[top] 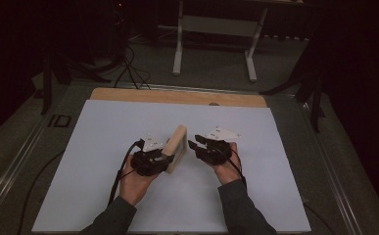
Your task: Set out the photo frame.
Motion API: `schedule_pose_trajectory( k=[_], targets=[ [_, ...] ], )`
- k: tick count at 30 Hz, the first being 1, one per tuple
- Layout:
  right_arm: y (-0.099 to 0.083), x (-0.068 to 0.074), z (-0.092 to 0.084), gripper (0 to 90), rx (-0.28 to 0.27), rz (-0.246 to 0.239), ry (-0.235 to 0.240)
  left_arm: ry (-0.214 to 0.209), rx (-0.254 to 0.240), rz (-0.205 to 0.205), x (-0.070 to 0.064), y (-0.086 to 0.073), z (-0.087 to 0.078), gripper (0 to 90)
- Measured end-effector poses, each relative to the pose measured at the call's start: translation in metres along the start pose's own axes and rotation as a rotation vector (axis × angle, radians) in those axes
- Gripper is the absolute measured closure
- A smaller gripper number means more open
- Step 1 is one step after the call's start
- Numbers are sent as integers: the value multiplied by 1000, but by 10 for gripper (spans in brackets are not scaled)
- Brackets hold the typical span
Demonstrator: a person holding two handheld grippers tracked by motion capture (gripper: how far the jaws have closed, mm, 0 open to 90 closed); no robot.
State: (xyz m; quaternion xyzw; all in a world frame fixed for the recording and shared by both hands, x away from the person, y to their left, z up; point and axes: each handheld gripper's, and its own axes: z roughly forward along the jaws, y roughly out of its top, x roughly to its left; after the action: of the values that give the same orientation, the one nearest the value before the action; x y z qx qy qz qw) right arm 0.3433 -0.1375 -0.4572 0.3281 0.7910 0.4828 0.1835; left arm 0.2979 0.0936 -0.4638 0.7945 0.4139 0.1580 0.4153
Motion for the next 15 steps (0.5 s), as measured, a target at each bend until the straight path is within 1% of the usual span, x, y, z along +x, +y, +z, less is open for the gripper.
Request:
schedule_pose_trajectory(
  k=[2,5,6,9,11,12,13,14,15],
  targets=[
    [1,-1,3,659,5,6,-14,1,1,10,-1,0,0,609],
    [2,-1,5,674,2,4,-25,2,0,10,-2,0,0,610],
    [4,-2,5,690,-3,1,-37,2,-1,13,-2,0,0,609],
    [7,-3,6,709,-8,-6,-41,4,0,20,-3,0,0,610],
    [11,-3,8,738,-10,-18,-51,6,-1,28,-4,0,1,609],
    [13,-4,8,749,-12,-20,-54,7,0,40,-5,0,1,609],
    [13,-4,8,749,-12,-20,-54,7,0,40,-5,0,1,609],
    [17,-5,9,781,-14,-23,-60,9,0,50,-7,0,1,609],
    [17,-5,9,781,-14,-23,-60,9,0,50,-7,0,1,609]
  ],
)
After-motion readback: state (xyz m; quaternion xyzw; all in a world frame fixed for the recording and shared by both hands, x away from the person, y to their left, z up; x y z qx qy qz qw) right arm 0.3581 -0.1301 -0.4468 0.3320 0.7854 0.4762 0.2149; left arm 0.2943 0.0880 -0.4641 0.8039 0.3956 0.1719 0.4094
